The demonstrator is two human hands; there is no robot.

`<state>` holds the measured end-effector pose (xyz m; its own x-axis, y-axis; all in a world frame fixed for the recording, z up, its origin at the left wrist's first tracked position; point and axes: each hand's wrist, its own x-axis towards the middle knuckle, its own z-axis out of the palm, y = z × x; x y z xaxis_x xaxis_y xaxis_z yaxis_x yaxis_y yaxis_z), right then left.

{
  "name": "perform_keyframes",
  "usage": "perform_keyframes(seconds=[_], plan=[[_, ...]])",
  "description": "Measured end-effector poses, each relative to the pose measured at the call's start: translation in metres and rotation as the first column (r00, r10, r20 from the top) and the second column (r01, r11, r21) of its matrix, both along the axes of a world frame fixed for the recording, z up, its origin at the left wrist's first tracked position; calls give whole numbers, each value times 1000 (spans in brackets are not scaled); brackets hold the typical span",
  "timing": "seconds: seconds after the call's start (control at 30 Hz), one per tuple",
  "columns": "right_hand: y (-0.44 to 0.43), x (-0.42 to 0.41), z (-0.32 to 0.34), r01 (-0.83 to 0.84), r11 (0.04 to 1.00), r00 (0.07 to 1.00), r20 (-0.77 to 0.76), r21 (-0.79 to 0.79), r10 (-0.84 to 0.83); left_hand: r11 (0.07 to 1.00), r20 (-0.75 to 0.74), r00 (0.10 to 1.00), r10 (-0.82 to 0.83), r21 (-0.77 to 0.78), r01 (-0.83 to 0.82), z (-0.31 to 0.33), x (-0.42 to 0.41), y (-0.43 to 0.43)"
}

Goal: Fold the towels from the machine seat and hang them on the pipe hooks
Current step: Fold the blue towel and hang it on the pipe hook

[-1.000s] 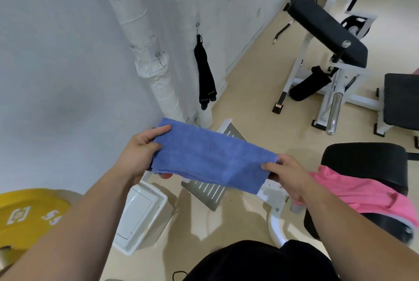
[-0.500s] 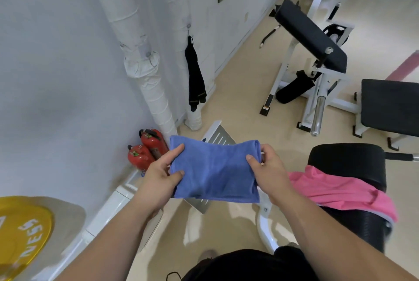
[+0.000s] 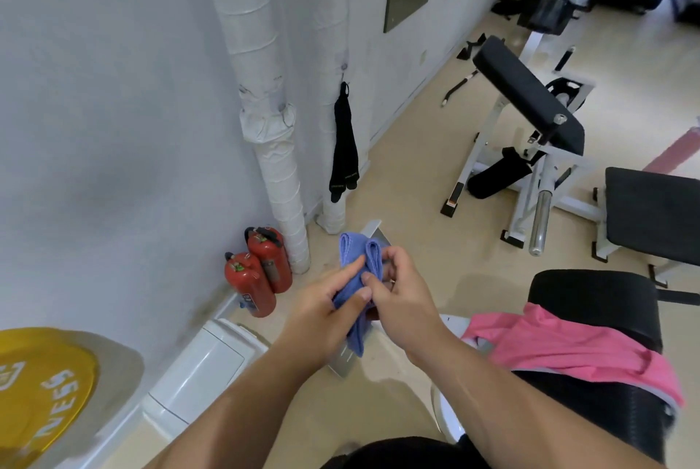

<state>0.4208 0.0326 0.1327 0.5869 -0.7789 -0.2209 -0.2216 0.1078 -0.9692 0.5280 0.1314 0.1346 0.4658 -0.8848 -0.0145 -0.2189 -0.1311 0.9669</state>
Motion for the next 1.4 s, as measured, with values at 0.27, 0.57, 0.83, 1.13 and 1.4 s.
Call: perform_keyframes(seconds=[0.27, 0.57, 0.83, 1.13, 1.4], plan=[[3, 29, 10, -144, 981, 988, 73, 129, 136, 988, 82, 985, 149, 32, -152, -15, 35, 10], [-84, 50, 15, -591, 793, 804, -191, -147, 563, 996, -266, 964, -4, 87, 28, 10, 84, -17], [-192, 108, -2, -481, 875, 877, 53, 63, 478, 971, -616, 752, 237, 124, -205, -5, 127, -82], [-301, 166, -23, -449, 873, 892, 39, 191, 450, 696, -489, 555, 672, 163, -699, -12, 117, -191], [-340, 189, -33, -704, 705, 710, 60, 87, 701, 610, -180, 584, 792, 198, -767, -5, 138, -233]])
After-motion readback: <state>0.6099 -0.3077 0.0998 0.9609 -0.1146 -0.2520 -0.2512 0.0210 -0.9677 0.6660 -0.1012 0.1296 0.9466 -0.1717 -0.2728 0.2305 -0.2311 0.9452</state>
